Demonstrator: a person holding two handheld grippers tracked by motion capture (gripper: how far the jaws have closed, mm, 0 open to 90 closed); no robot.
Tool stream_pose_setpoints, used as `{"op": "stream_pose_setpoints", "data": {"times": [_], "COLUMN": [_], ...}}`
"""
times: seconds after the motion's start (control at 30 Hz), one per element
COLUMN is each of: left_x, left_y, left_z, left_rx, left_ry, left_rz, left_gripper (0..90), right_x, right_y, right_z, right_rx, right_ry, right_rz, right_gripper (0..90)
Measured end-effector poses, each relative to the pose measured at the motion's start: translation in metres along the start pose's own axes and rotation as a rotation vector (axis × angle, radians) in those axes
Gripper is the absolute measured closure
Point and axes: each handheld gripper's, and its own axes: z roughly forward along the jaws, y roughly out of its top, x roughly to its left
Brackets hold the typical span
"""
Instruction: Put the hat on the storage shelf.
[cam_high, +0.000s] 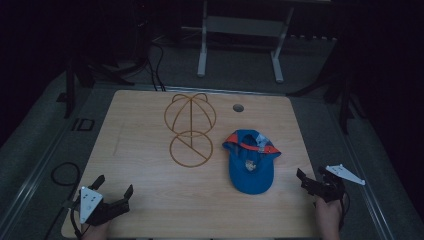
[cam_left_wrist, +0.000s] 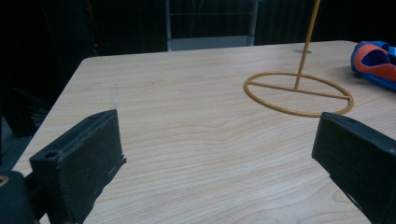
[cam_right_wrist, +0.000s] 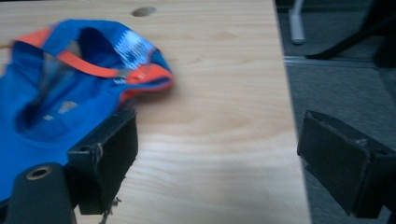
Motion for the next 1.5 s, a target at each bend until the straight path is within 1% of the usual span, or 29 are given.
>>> {"op": "stream_pose_setpoints", "data": {"times": [0.03,0.07,0.1,0.13,0.17,0.2,0.23,0.27,0.3,0.33,0.37,0.4,0.43,0.47,0.53,0.57,0.6,0.67,0.73,0.87,0.93,1.0,1.03,1.07,1.17,1.23,1.33,1.43,1.5], "left_x": [0.0,0.0,0.0,0.0,0.0,0.0,0.0,0.0,-0.001,-0.001,-0.001,-0.001,-0.001,0.0,0.0,0.0,0.0,0.0,0.0,0.0,-0.001,-0.001,-0.001,-0.001,-0.001,-0.001,-0.001,-0.001,-0.001], "left_y": [0.0,0.0,0.0,0.0,0.0,0.0,0.0,0.0,0.0,0.0,0.0,0.0,0.0,0.0,0.0,0.0,0.0,0.0,0.0,0.0,0.0,0.0,0.0,0.0,0.0,0.0,0.0,0.0,0.0], "left_z": [0.0,0.0,0.0,0.0,0.0,0.0,0.0,0.0,0.0,0.0,0.0,0.0,0.0,0.0,0.0,0.0,0.0,0.0,0.0,0.0,0.0,0.0,0.0,0.0,0.0,0.0,0.0,0.0,0.0], "left_rx": [0.0,-0.001,0.0,0.002,0.003,0.003,0.004,0.003,0.002,0.002,0.003,0.003,0.003,0.004,0.001,0.002,0.001,0.003,0.004,0.006,0.006,0.005,0.005,0.005,0.006,0.007,0.004,0.004,0.006], "left_ry": [0.002,-0.001,-0.002,0.0,-0.003,-0.005,-0.005,-0.008,-0.008,-0.008,-0.01,-0.011,-0.01,-0.012,-0.013,-0.015,-0.016,-0.019,-0.021,-0.026,-0.027,-0.027,-0.029,-0.029,-0.032,-0.034,-0.037,-0.037,-0.037], "left_rz": [0.001,-0.001,-0.001,0.001,0.001,0.002,0.003,0.002,0.002,0.002,0.002,0.002,0.002,0.002,0.0,-0.001,-0.003,-0.003,-0.003,0.001,0.001,0.002,0.002,0.001,0.003,0.004,0.001,0.0,0.001], "left_gripper": [2.0,2.0,2.0,2.0,2.0,2.0,2.0,2.0,2.0,2.0,2.0,2.0,2.0,2.0,2.0,2.0,2.0,2.0,2.0,2.0,2.0,2.0,2.0,2.0,2.0,2.0,2.0,2.0,2.0], "right_x": [0.003,0.004,0.004,0.006,0.009,0.009,0.014,0.014,0.02,0.02,0.025,0.026,0.028,0.03,0.032,0.035,0.037,0.041,0.044,0.048,0.051,0.054,0.055,0.056,0.059,0.062,0.065,0.065,0.065], "right_y": [0.007,0.011,0.011,0.014,0.02,0.02,0.025,0.025,0.031,0.031,0.038,0.04,0.043,0.046,0.048,0.05,0.053,0.057,0.061,0.07,0.073,0.075,0.076,0.077,0.079,0.08,0.082,0.084,0.084], "right_z": [0.003,0.005,0.005,0.008,0.012,0.012,0.015,0.015,0.019,0.019,0.024,0.026,0.029,0.031,0.034,0.037,0.04,0.048,0.055,0.07,0.079,0.086,0.09,0.095,0.107,0.115,0.125,0.134,0.14], "right_rx": [0.001,0.013,0.013,0.026,0.033,0.033,0.032,0.032,0.028,0.028,0.037,0.029,0.033,0.033,0.026,0.033,0.037,0.047,0.053,0.059,0.072,0.081,0.088,0.101,0.125,0.145,0.159,0.17,0.183], "right_ry": [0.028,0.045,0.045,0.044,0.087,0.087,0.117,0.117,0.107,0.107,0.124,0.138,0.168,0.173,0.172,0.179,0.172,0.184,0.183,0.199,0.19,0.19,0.2,0.199,0.188,0.177,0.163,0.157,0.151], "right_rz": [-0.006,-0.011,-0.011,-0.023,-0.017,-0.017,-0.024,-0.024,-0.054,-0.054,-0.063,-0.058,-0.059,-0.06,-0.067,-0.078,-0.084,-0.095,-0.101,-0.102,-0.124,-0.124,-0.123,-0.122,-0.128,-0.149,-0.162,-0.153,-0.156], "right_gripper": [12.1,12.1,12.1,12.1,12.1,12.1,12.1,12.1,12.2,12.2,12.5,13.2,12.4,12.8,13.3,13.3,13.4,13.3,13.3,12.8,12.5,12.6,12.7,12.7,16.2,18.6,21.6,22.5,24.0]}}
